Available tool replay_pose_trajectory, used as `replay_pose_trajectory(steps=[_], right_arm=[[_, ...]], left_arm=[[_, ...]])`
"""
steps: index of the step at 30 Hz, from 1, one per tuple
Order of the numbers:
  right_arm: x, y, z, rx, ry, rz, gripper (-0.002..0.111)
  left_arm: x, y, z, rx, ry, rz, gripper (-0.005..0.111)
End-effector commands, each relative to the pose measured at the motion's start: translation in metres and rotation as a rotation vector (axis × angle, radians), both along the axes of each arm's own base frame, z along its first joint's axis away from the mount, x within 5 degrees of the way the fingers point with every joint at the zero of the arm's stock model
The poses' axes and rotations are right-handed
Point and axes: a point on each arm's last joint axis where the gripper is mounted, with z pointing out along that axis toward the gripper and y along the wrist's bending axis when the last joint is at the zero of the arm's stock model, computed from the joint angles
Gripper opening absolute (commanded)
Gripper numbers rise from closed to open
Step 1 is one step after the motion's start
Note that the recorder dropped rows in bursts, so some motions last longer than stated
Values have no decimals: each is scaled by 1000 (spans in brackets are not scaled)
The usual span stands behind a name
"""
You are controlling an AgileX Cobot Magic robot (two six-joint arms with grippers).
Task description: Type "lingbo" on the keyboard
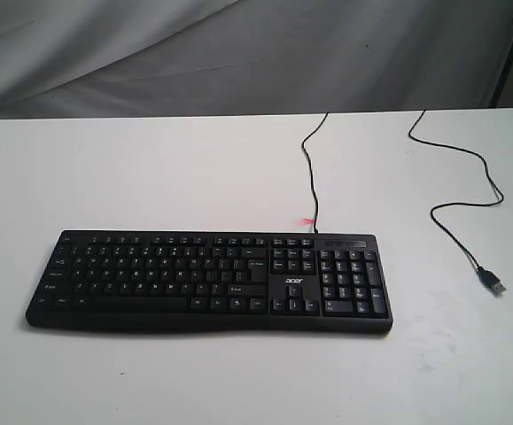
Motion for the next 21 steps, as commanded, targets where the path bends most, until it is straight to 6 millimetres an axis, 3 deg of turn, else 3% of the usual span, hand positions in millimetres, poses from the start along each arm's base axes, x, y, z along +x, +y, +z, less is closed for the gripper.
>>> replay_pose_trajectory(steps=[1, 15, 21], right_arm=[[0, 0, -1, 6, -4, -8, 0], [-1, 1, -2, 53, 13, -1, 0], [-14, 4, 42, 48, 51, 30, 0]], left_arm=[[0, 0, -2, -4, 4, -4, 1], [0, 0, -2, -4, 4, -4, 1], [0, 0, -2, -4, 4, -4, 1]])
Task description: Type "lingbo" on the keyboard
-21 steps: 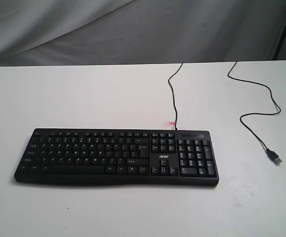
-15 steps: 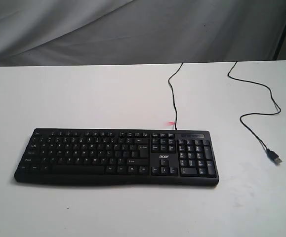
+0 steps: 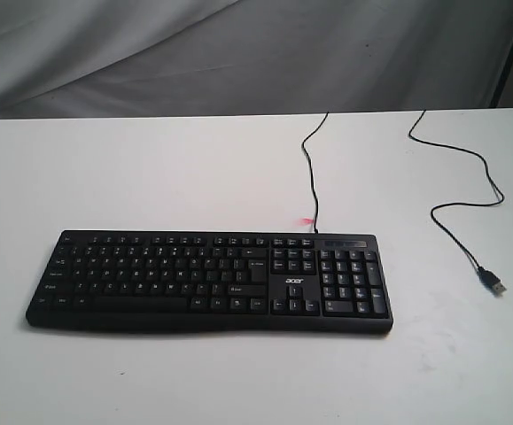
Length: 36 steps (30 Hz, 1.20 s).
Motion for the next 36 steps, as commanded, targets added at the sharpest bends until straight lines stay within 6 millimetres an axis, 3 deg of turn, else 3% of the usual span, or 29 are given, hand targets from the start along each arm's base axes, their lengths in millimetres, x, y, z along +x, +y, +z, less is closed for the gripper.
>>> replay_pose_trajectory(steps=[1, 7, 13, 19, 23, 29, 36], right_arm=[[-12, 3, 39, 4, 10, 21, 0], [0, 4, 99, 2, 77, 59, 0], [30, 8, 135, 58, 169, 92, 0], [56, 21, 118, 209, 478, 178, 0], [75, 35, 101, 203, 644, 270, 0], [117, 81, 93, 138, 637, 445, 0], [174, 137, 85, 72, 576, 523, 0]], left_arm=[[0, 0, -2, -4, 4, -4, 1], [0, 0, -2, -4, 4, -4, 1], [0, 0, -2, -4, 4, -4, 1], [0, 0, -2, -4, 4, -4, 1], [0, 0, -2, -4, 4, -4, 1], [0, 0, -2, -4, 4, -4, 1], [0, 0, -2, -4, 4, -4, 1]])
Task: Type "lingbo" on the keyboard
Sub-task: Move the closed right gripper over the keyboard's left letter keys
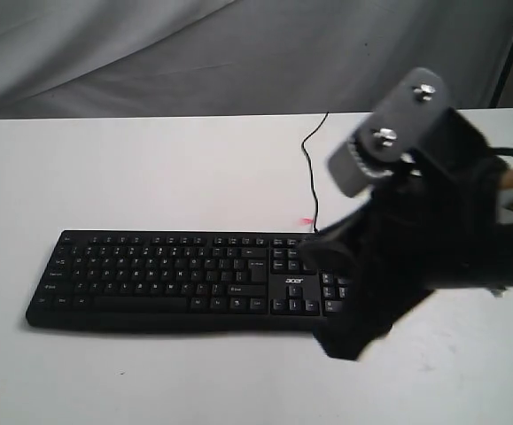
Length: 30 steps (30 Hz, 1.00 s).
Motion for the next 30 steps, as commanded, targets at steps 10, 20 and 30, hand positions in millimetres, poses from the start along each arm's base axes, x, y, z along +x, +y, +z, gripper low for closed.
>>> replay_pose_trajectory(steps=[10, 20, 30], right_arm=[[73, 60, -55, -43, -114, 16, 0], [118, 91, -98, -202, -159, 149, 0], [149, 109, -130, -284, -179, 224, 0]], left_arm=[[0, 0, -2, -4, 4, -4, 1], [0, 0, -2, -4, 4, -4, 1], [0, 0, -2, -4, 4, -4, 1]])
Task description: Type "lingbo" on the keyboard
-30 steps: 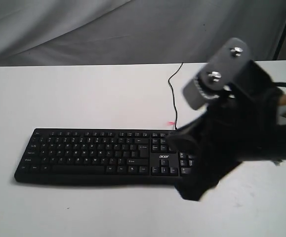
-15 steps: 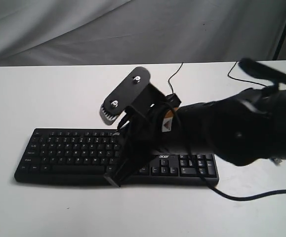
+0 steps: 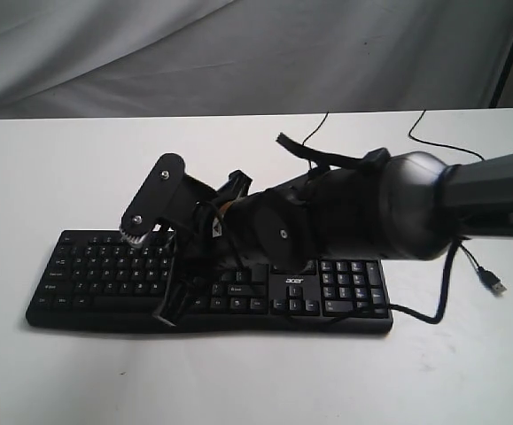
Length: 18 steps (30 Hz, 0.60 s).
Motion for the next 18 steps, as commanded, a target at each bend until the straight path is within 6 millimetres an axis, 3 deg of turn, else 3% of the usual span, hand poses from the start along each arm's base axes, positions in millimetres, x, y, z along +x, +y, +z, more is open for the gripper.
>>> replay_pose_trajectory(steps=[1, 9, 18], right_arm=[[8, 3, -10, -41, -37, 39, 0], [14, 1, -31, -60, -16, 27, 0], [22, -9, -37, -69, -28, 4, 0]], left_arm=[[0, 0, -2, -4, 4, -4, 1], [0, 0, -2, -4, 4, -4, 1], [0, 0, -2, -4, 4, -4, 1]])
